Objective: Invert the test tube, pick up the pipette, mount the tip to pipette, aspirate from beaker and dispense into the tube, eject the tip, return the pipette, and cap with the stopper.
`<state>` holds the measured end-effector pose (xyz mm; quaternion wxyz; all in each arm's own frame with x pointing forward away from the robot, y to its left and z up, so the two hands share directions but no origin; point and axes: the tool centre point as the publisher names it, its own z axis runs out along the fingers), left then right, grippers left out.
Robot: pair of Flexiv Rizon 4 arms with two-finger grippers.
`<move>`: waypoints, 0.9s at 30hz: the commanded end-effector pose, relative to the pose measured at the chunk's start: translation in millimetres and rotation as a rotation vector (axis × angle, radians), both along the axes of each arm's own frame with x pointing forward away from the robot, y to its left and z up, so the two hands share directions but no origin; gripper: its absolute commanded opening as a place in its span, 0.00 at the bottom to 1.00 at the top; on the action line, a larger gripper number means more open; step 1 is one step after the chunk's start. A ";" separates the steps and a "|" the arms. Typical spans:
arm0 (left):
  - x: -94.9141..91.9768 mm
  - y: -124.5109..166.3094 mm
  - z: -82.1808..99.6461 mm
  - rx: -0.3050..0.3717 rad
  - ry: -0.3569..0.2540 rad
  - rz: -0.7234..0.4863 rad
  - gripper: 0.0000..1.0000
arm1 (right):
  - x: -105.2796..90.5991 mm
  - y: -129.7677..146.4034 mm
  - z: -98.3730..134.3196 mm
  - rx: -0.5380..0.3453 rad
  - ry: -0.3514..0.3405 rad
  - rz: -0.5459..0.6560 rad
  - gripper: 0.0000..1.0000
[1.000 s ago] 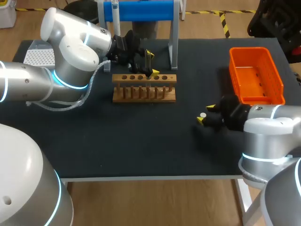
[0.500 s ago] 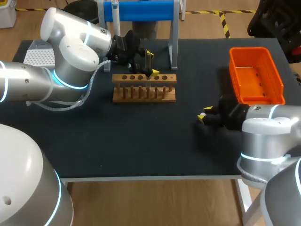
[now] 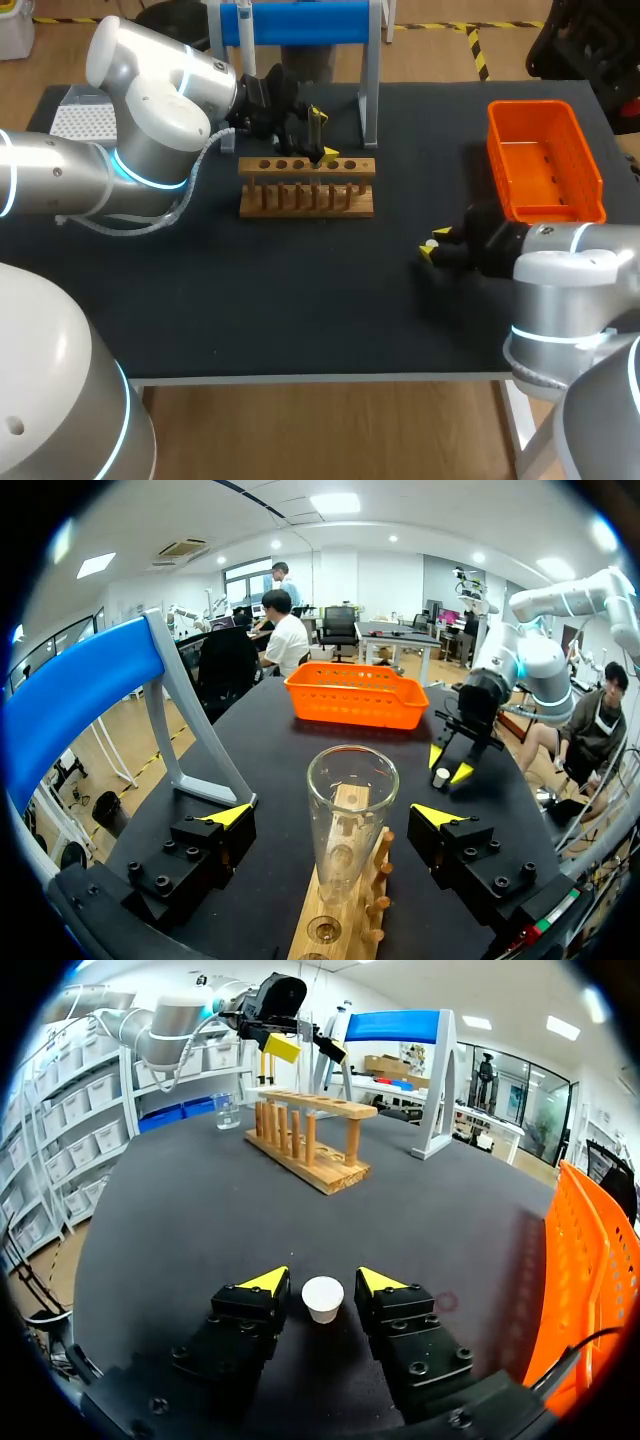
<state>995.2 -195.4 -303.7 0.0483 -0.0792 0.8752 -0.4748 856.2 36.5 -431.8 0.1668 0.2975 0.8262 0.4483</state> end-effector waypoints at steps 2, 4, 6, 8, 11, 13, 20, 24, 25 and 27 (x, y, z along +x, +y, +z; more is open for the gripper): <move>0.9 -0.1 0.2 0.002 0.002 -0.001 1.00 | 0.5 1.3 0.0 -0.005 0.004 0.000 0.43; 0.9 -0.1 0.2 0.002 0.002 -0.001 1.00 | 0.7 1.5 -0.1 -0.005 0.004 0.001 0.43; 0.9 -0.1 0.2 0.002 0.002 -0.001 1.00 | 0.8 1.6 -0.3 -0.006 0.005 0.001 0.42; 0.9 -0.1 0.2 0.002 0.002 -0.001 1.00 | 1.0 1.7 -0.5 -0.006 0.005 0.001 0.40; 0.9 -0.1 0.2 0.002 0.002 -0.001 1.00 | 1.3 1.9 -0.6 -0.006 0.005 0.000 0.40; 0.9 -0.1 0.2 0.002 0.002 -0.001 1.00 | 1.6 1.9 -0.7 -0.006 0.005 -0.002 0.41; 0.9 -0.1 0.2 0.002 0.002 -0.001 1.00 | 2.3 1.9 -1.3 -0.007 0.006 -0.003 0.24; 0.9 -0.1 0.2 0.002 0.002 -0.001 1.00 | 2.6 2.2 -2.2 -0.008 0.008 -0.002 0.00; 0.9 -0.1 0.2 0.002 0.002 -0.001 1.00 | 2.7 2.2 -2.3 -0.008 0.008 -0.002 0.00; 0.9 -0.1 0.2 0.002 0.002 -0.001 1.00 | 2.7 2.2 -2.4 -0.007 0.010 -0.002 0.00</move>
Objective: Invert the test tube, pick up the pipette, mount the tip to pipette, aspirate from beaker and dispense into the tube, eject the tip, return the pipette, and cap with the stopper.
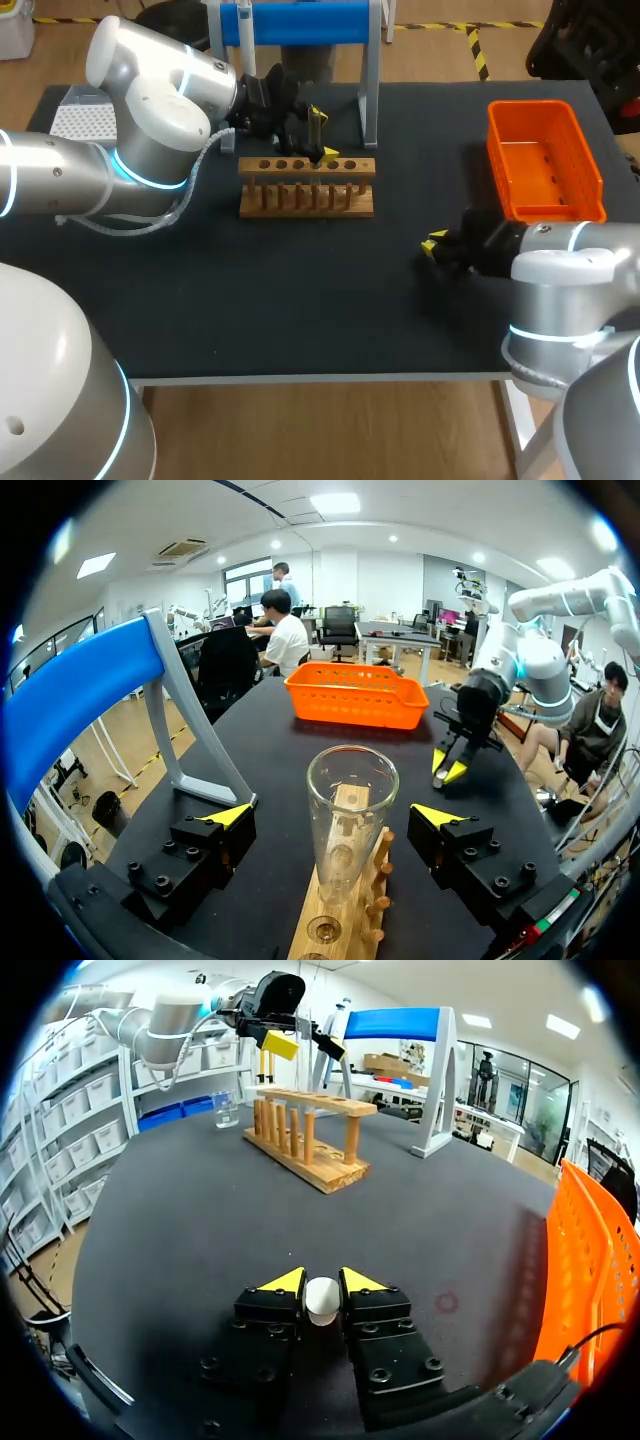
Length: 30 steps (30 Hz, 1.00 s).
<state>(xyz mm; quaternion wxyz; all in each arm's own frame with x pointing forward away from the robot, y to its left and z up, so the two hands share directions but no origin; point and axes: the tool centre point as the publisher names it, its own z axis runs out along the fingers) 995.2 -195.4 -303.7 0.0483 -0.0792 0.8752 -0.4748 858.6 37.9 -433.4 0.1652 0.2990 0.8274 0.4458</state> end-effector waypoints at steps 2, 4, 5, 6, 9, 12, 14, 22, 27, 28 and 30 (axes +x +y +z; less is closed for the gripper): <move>0.9 -0.1 0.2 0.002 0.002 -0.001 1.00 | 0.4 0.7 -0.7 -0.003 0.004 0.000 0.00; 0.9 -0.1 0.2 0.002 0.002 -0.001 1.00 | 0.7 0.4 1.5 -0.002 0.005 0.000 0.00; 0.9 -0.1 0.2 0.002 0.002 -0.001 1.00 | 0.9 0.4 3.7 -0.001 0.004 0.001 0.00; 0.9 -0.1 0.2 0.002 0.002 -0.001 1.00 | 1.3 0.4 6.0 0.001 0.004 0.002 0.00; 0.9 -0.1 0.2 0.002 0.002 -0.001 1.00 | 2.7 0.9 15.7 0.014 -0.006 0.009 0.00; 0.9 -0.1 0.2 0.002 0.002 -0.001 1.00 | 4.7 2.3 27.7 0.029 -0.017 0.019 0.00; 0.9 -0.1 0.2 0.002 0.002 -0.001 1.00 | 6.1 3.6 35.9 0.039 -0.023 0.031 0.00; 0.9 -0.1 0.2 0.002 0.002 -0.001 1.00 | 14.3 12.7 82.9 0.073 -0.055 0.119 0.00; 0.9 -0.1 0.2 0.002 0.002 -0.001 1.00 | 20.4 20.4 116.1 0.071 -0.085 0.179 0.00; 0.9 -0.1 0.2 0.002 0.002 -0.001 1.00 | 21.2 21.6 120.2 0.069 -0.087 0.191 0.00; 0.9 -0.1 0.2 0.002 0.002 -0.001 1.00 | 22.9 25.2 134.3 0.073 -0.093 0.219 0.00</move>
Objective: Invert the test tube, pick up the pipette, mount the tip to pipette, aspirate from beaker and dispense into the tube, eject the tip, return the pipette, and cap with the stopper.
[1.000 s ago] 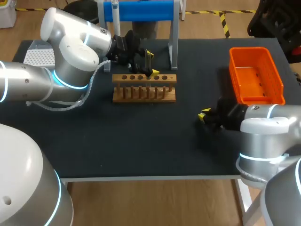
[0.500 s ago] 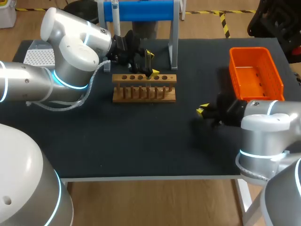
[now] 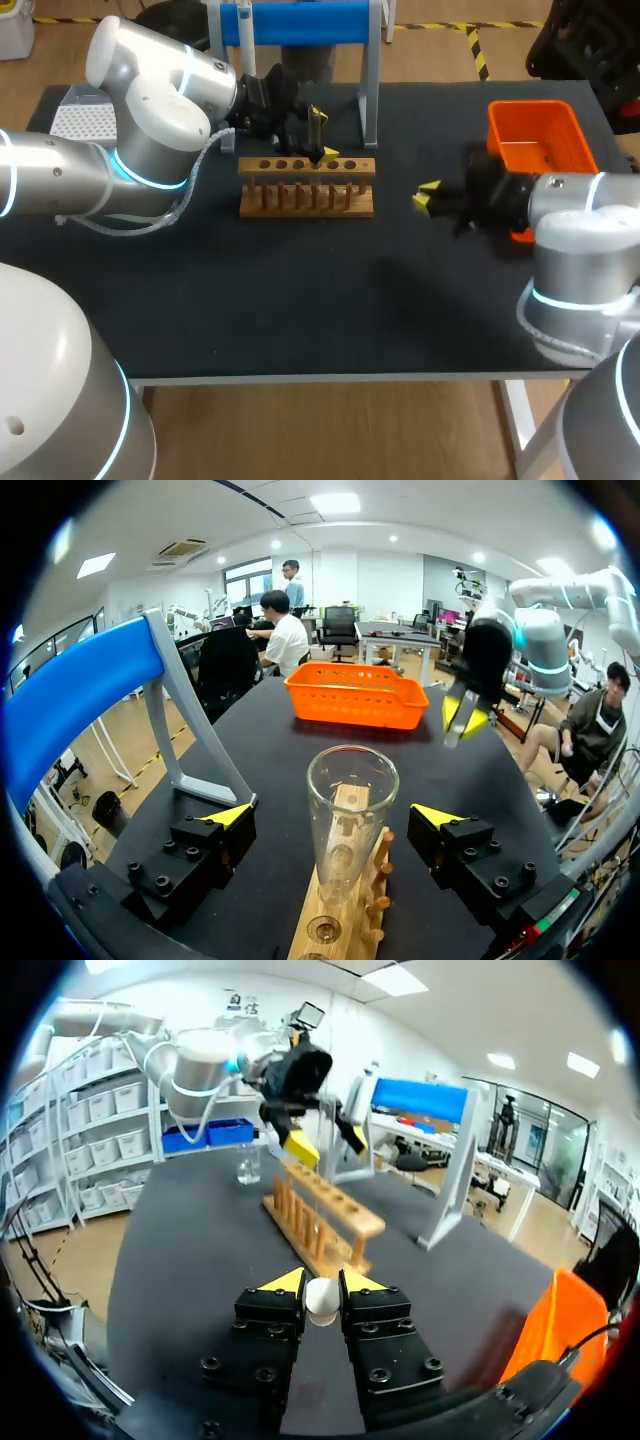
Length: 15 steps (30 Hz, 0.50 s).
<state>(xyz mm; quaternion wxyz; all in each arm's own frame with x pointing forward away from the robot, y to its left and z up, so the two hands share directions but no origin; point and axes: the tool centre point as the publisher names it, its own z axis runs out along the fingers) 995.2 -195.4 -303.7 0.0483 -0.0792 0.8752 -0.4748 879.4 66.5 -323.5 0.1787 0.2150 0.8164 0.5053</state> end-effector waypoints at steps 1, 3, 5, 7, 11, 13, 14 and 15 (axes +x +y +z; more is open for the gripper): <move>0.9 -0.1 0.2 0.002 0.002 -0.001 1.00 | 2.7 -1.8 30.0 -0.011 0.037 0.095 0.00; 0.9 -0.1 0.2 0.002 0.002 -0.001 1.00 | 3.1 2.0 40.6 -0.013 0.024 0.120 0.00; 0.9 -0.1 0.2 0.002 0.002 -0.001 1.00 | 3.3 5.3 48.4 -0.018 0.014 0.139 0.00; 0.9 -0.1 0.2 0.002 0.002 -0.001 1.00 | 3.2 10.2 57.3 -0.018 0.002 0.163 0.00; 0.9 -0.1 0.2 0.002 0.002 -0.001 1.00 | 1.5 17.9 71.9 -0.019 -0.014 0.198 0.00; 0.9 -0.1 0.2 0.002 0.002 -0.001 1.00 | 1.5 17.9 71.9 -0.019 -0.014 0.198 0.00; 0.9 -0.1 0.2 0.002 0.002 -0.001 1.00 | 1.5 17.9 71.9 -0.019 -0.014 0.198 0.00; 0.9 -0.1 0.2 0.002 0.002 -0.001 1.00 | 1.5 17.9 71.9 -0.019 -0.014 0.198 0.00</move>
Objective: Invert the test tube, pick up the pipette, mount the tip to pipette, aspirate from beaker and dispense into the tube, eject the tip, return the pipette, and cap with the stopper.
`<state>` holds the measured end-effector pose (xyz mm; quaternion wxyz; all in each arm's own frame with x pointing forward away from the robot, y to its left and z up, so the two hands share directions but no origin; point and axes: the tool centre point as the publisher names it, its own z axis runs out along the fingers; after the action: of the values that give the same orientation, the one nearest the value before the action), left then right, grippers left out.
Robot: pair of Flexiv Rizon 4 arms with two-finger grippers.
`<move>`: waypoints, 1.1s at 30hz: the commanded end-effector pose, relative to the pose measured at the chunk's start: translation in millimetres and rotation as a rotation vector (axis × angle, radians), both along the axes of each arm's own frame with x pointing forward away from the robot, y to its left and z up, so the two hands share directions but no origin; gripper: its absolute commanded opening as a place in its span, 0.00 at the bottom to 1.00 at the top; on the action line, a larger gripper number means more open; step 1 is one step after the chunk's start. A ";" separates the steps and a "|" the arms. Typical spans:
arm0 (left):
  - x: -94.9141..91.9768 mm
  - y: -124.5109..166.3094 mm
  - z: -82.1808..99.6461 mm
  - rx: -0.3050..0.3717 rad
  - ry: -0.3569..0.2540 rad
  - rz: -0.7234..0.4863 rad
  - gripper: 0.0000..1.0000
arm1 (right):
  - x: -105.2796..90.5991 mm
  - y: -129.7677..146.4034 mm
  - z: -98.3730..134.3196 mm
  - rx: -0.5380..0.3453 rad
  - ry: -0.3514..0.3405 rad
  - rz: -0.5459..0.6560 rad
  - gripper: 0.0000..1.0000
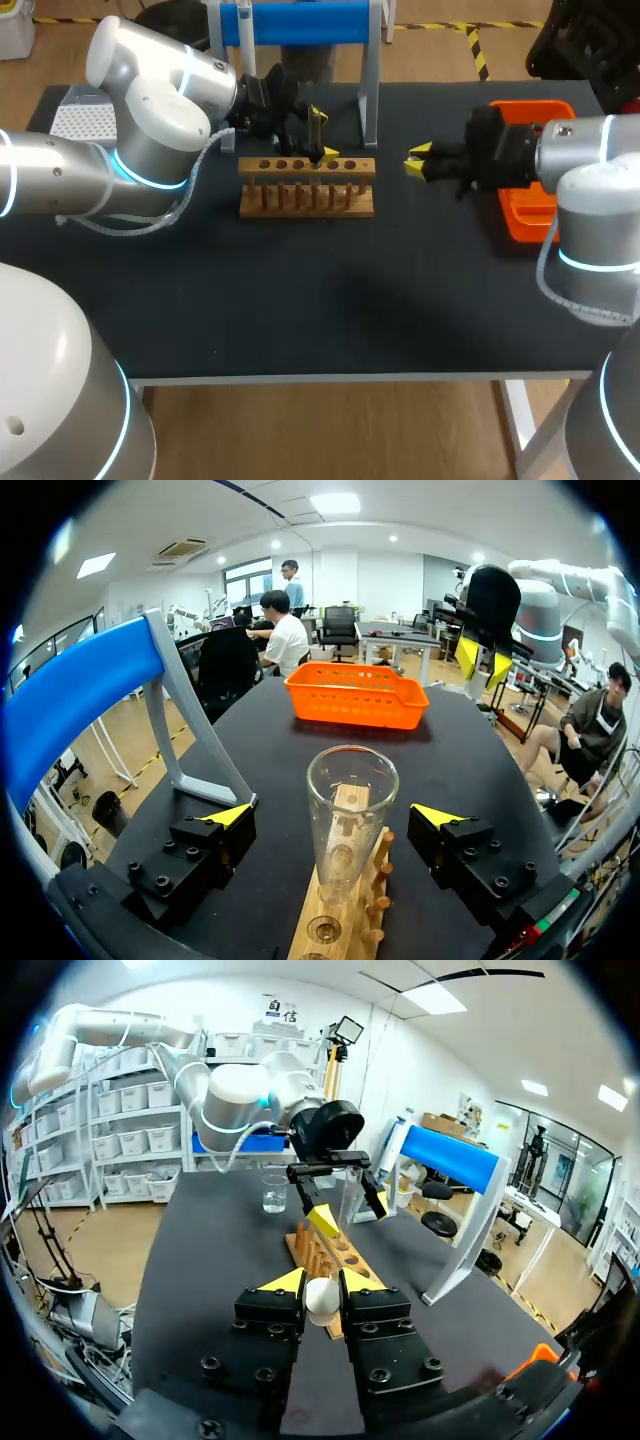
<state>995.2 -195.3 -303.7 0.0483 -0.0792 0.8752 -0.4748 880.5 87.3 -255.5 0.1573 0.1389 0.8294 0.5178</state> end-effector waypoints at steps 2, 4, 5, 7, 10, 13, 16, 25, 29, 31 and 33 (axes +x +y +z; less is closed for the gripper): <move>0.9 -0.2 0.2 0.002 0.002 -0.001 1.00 | 0.4 -2.9 3.9 -0.011 0.028 0.042 0.00; 0.9 -0.2 0.2 0.002 0.002 -0.001 1.00 | 0.4 -2.9 3.9 -0.011 0.028 0.042 0.00; 0.9 -0.2 0.2 0.002 0.002 -0.001 1.00 | 0.4 -2.9 3.9 -0.011 0.028 0.042 0.00; 0.9 -0.2 0.2 0.002 0.002 -0.001 1.00 | 0.4 -2.9 3.9 -0.011 0.028 0.042 0.00; 0.9 -0.2 0.2 0.002 0.002 -0.001 1.00 | 0.4 -2.9 3.9 -0.011 0.028 0.042 0.00; 0.9 -0.2 0.2 0.002 0.002 -0.001 1.00 | 0.4 -2.9 3.9 -0.011 0.028 0.042 0.00; 0.9 -0.2 0.2 0.002 0.002 -0.001 1.00 | 0.4 -2.9 3.9 -0.011 0.028 0.042 0.00; 0.9 -0.2 0.2 0.002 0.002 -0.001 1.00 | 3.0 -0.1 3.9 -0.012 0.034 0.055 0.00; 0.9 -0.2 0.2 0.002 0.002 -0.001 1.00 | 12.9 11.6 5.7 -0.047 0.040 0.102 0.00; 0.9 -0.2 0.2 0.002 0.002 -0.001 1.00 | 16.6 17.0 8.7 -0.063 0.034 0.123 0.00; 0.9 -0.2 0.2 0.002 0.002 -0.001 1.00 | 20.8 22.6 12.7 -0.067 0.028 0.134 0.00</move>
<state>995.2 -195.3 -303.7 0.0483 -0.0792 0.8752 -0.4748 887.0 101.4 -247.1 0.1288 0.0898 0.8470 0.5078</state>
